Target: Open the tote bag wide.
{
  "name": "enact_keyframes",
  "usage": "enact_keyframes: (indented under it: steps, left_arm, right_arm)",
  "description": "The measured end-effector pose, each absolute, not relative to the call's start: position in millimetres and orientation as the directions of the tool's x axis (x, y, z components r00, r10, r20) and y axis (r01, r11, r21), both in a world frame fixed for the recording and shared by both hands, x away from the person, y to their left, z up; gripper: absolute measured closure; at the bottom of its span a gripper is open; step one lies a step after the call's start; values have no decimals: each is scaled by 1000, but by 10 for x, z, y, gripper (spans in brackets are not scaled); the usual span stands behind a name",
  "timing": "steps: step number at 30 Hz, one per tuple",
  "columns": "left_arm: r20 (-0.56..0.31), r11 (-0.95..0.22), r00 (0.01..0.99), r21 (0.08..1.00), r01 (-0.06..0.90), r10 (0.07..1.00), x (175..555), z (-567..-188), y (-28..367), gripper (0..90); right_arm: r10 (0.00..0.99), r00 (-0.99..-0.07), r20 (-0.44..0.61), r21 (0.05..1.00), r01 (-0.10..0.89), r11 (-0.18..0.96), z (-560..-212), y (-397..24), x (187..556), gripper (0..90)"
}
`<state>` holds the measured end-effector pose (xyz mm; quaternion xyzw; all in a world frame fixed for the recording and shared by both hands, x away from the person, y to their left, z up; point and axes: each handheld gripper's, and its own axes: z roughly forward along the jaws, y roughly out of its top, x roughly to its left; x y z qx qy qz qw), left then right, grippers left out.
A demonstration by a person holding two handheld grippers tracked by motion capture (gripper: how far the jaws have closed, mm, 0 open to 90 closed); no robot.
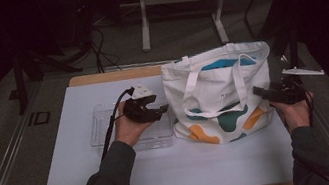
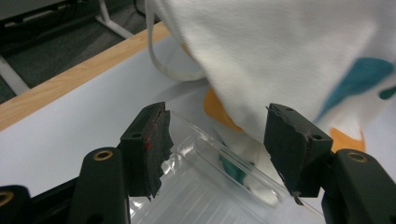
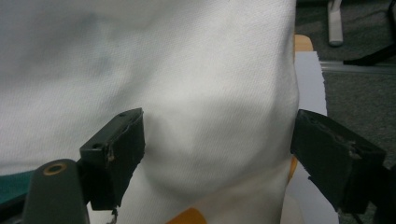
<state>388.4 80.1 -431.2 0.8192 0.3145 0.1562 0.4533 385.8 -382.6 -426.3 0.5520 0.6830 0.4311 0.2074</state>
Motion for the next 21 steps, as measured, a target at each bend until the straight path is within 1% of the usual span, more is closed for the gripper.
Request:
enact_keyframes:
  steps: [2, 5, 7, 9, 12, 15, 16, 18, 20, 21]
  left_arm:
    - [-80, -369, 761, 839, 400, 644, 4007, -4336, 756, 393]
    - [-95, -366, 764, 836, 410, 639, 4043, -4343, 730, 398]
    - [-104, -374, 775, 831, 412, 623, 4074, -4341, 685, 419]
    - [-101, -384, 785, 830, 406, 611, 4086, -4324, 639, 465]
    - [-81, -392, 789, 834, 388, 609, 4084, -4293, 574, 606]
    - [-62, -402, 785, 832, 382, 617, 4083, -4279, 525, 717]
    - [-60, -404, 785, 832, 381, 617, 4082, -4275, 515, 739]
    - [-55, -405, 786, 833, 376, 616, 4073, -4263, 494, 773]
    - [-51, -406, 785, 834, 374, 618, 4066, -4255, 470, 804]
    - [-52, -407, 784, 833, 376, 619, 4064, -4252, 461, 812]
  right_arm:
    - [931, -307, 198, 815, 579, 18, -4239, -3838, 3891, 187]
    - [929, -307, 208, 811, 586, 13, -4226, -3847, 3908, 187]
    - [927, -314, 204, 806, 591, 23, -4225, -3850, 3928, 188]
    - [924, -324, 204, 802, 597, 32, -4218, -3856, 3948, 213]
    - [924, -321, 210, 797, 603, 29, -4207, -3872, 3956, 255]
    - [923, -320, 214, 796, 605, 25, -4205, -3894, 3961, 326]
    - [922, -319, 218, 795, 606, 22, -4205, -3899, 3963, 351]
    - [918, -330, 221, 795, 606, 27, -4208, -3906, 3963, 437]
    - [918, -333, 215, 791, 611, 37, -4218, -3897, 3966, 488]
    - [919, -331, 212, 788, 614, 40, -4225, -3893, 3969, 493]
